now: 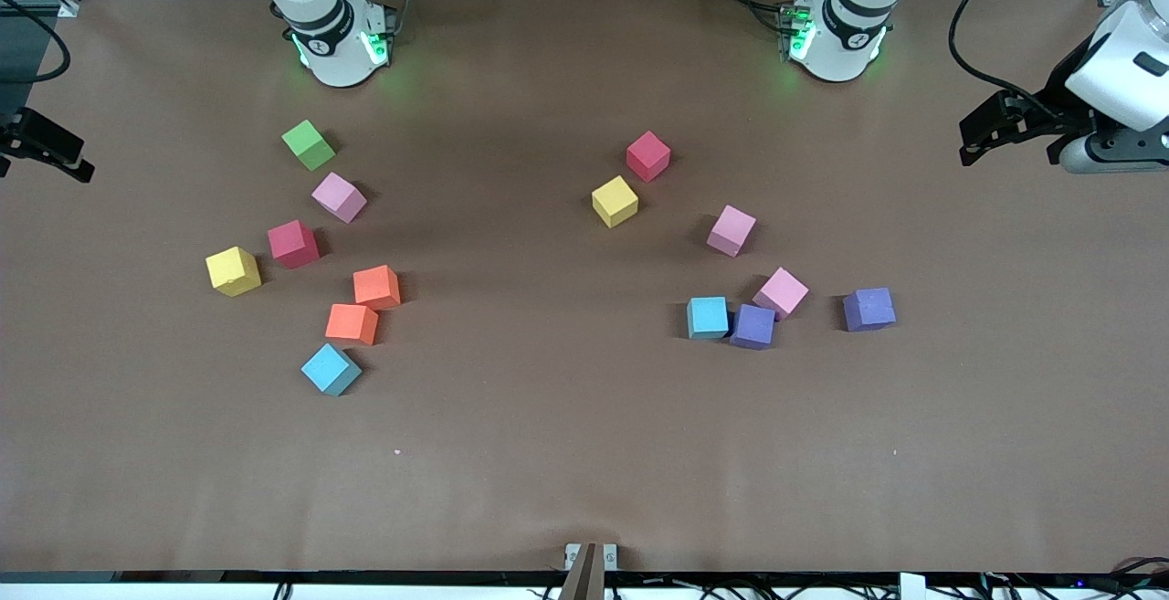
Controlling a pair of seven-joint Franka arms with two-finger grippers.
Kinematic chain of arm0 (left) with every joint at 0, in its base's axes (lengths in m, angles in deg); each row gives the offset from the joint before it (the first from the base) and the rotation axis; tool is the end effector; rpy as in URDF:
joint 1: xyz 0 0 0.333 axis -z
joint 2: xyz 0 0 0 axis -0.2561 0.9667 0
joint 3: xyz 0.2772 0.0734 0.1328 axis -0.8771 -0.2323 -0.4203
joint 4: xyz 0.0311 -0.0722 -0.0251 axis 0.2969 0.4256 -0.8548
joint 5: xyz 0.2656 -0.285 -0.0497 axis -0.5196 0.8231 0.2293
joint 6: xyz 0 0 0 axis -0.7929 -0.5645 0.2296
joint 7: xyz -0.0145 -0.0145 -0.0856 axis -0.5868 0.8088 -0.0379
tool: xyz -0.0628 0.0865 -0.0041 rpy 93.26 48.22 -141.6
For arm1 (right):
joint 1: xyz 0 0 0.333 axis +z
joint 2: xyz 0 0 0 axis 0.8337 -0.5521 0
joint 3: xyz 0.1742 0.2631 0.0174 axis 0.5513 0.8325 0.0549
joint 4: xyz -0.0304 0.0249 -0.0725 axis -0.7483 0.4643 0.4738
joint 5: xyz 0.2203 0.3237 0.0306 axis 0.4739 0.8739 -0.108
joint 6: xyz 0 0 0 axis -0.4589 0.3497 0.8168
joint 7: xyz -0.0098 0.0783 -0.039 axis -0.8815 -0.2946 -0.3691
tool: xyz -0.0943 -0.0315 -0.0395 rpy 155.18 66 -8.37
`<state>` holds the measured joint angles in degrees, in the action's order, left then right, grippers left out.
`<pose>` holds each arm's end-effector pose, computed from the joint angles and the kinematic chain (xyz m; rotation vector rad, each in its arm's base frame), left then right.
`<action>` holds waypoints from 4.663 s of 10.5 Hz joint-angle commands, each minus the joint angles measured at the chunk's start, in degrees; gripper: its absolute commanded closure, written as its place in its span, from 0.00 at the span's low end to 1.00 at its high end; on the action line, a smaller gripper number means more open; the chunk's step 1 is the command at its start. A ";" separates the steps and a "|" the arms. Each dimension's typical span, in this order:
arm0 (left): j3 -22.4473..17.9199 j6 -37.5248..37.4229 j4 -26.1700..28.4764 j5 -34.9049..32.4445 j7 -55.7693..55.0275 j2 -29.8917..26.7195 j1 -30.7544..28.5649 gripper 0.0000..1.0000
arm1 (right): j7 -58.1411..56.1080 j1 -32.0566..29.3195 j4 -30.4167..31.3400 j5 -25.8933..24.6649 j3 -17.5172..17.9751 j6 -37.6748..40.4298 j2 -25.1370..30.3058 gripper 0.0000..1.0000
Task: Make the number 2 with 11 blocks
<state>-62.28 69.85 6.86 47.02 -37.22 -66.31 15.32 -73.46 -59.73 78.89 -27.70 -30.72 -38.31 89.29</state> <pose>0.5350 -0.0804 0.6520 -3.1248 -0.0060 0.0047 0.5367 -0.0553 0.6501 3.1229 -0.1171 0.0476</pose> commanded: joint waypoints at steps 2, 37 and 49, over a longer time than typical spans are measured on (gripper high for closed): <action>0.84 0.33 0.62 -0.73 0.86 -0.60 -1.02 0.00 | -0.39 0.17 0.84 -0.57 0.02 0.28 1.17 0.00; 37.75 47.70 43.16 4.19 -80.88 18.38 7.16 0.00 | 1.99 18.01 33.89 6.55 0.28 -52.45 -25.29 0.00; 35.47 52.98 43.25 4.19 -80.88 23.04 7.77 0.00 | -2.02 16.61 33.80 6.55 0.10 -49.73 -21.51 0.79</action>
<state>-26.64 121.59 49.95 52.46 -117.45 -43.89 22.93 -71.71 -42.37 110.85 -22.29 -30.79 -89.48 64.47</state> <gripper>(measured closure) 0.000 0.410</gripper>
